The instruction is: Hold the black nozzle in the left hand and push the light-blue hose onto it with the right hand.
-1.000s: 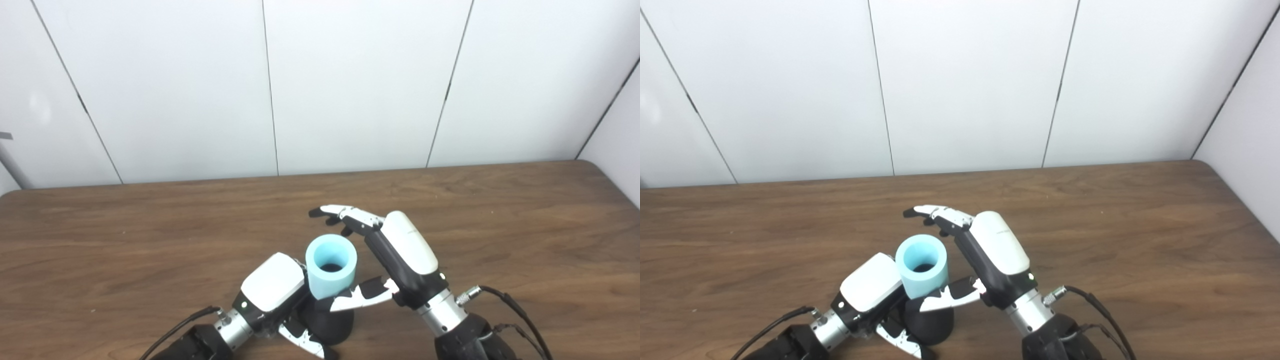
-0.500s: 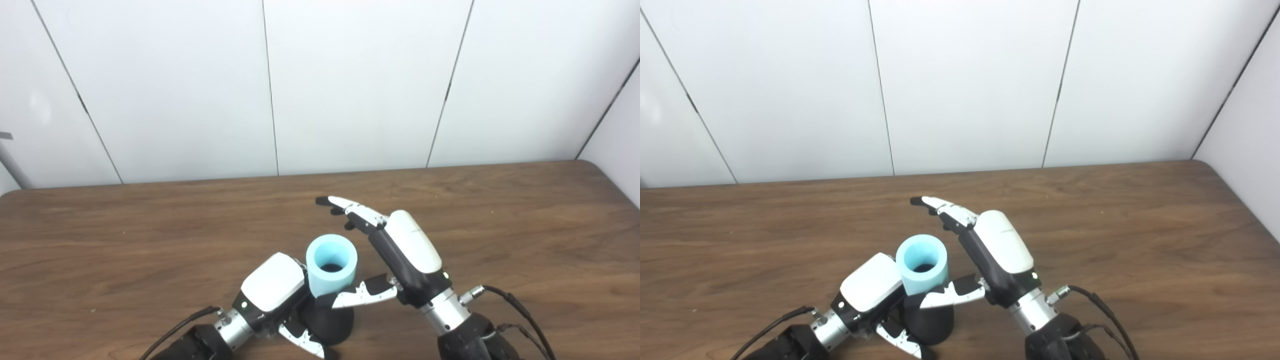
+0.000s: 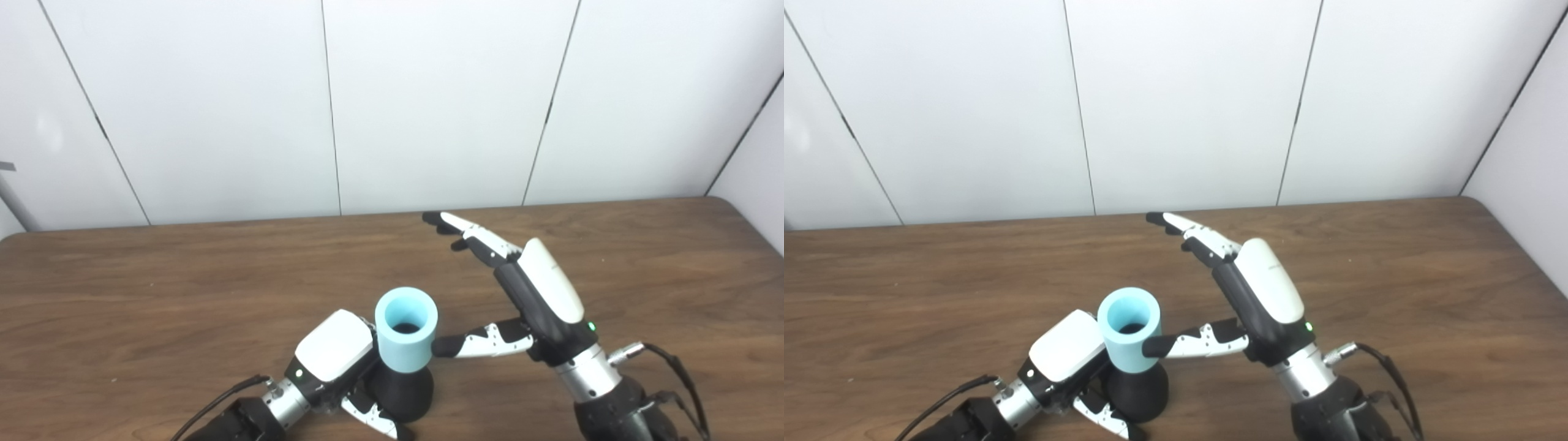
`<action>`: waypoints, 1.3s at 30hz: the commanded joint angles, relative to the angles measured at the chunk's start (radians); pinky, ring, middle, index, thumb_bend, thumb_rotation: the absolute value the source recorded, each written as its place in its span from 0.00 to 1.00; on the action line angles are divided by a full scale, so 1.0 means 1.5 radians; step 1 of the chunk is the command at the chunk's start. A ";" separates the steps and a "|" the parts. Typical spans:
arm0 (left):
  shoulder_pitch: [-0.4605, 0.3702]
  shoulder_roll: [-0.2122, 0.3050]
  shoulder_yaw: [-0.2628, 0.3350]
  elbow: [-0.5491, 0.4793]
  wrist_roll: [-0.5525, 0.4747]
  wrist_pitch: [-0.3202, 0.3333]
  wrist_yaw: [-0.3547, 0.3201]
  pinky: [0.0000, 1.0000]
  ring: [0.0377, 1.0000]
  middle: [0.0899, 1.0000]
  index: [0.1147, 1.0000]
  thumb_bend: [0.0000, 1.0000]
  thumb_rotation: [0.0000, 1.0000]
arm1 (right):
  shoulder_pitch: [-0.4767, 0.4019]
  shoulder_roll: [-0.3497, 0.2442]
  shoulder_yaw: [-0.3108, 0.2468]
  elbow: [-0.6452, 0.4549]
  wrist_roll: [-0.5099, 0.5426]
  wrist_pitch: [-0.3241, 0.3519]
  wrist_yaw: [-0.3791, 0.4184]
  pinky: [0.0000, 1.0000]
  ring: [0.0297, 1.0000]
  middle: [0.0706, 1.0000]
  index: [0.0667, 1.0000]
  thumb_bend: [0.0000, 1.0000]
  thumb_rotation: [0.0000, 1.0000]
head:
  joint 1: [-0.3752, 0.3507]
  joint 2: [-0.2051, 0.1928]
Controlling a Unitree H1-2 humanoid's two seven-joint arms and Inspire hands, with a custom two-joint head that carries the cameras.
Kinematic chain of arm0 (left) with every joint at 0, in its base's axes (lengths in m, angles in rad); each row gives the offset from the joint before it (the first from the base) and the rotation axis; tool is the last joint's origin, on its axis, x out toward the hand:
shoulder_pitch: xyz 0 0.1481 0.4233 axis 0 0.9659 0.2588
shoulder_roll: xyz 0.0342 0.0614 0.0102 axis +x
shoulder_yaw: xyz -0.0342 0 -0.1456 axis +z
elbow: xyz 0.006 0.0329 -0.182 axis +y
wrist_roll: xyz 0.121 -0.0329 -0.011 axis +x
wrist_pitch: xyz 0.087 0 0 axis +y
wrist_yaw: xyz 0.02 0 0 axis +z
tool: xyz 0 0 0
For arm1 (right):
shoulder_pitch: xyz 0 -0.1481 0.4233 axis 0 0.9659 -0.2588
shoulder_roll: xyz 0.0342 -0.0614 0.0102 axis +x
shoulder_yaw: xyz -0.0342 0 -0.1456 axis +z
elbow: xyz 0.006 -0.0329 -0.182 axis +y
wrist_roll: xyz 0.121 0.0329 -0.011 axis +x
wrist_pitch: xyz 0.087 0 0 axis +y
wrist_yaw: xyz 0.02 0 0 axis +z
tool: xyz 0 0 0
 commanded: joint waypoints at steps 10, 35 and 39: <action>0.061 0.010 -0.056 0.054 0.051 -0.013 -0.093 0.26 0.24 0.33 0.44 0.52 0.00 | -0.005 -0.052 0.012 -0.101 -0.049 -0.045 0.039 0.82 0.88 0.91 0.88 0.96 0.90 | 0.000 0.000; 0.060 0.011 -0.056 0.057 0.049 -0.019 -0.085 0.27 0.25 0.33 0.44 0.52 0.00 | 0.046 -0.079 0.064 -0.038 -0.273 -0.197 0.057 0.94 0.95 0.94 0.89 0.88 0.98 | 0.002 0.000; 0.060 0.011 -0.056 0.058 0.051 -0.018 -0.084 0.26 0.24 0.33 0.44 0.51 0.00 | 0.056 -0.079 0.065 -0.021 -0.298 -0.204 0.037 0.99 0.98 0.97 0.92 0.87 0.95 | 0.002 0.000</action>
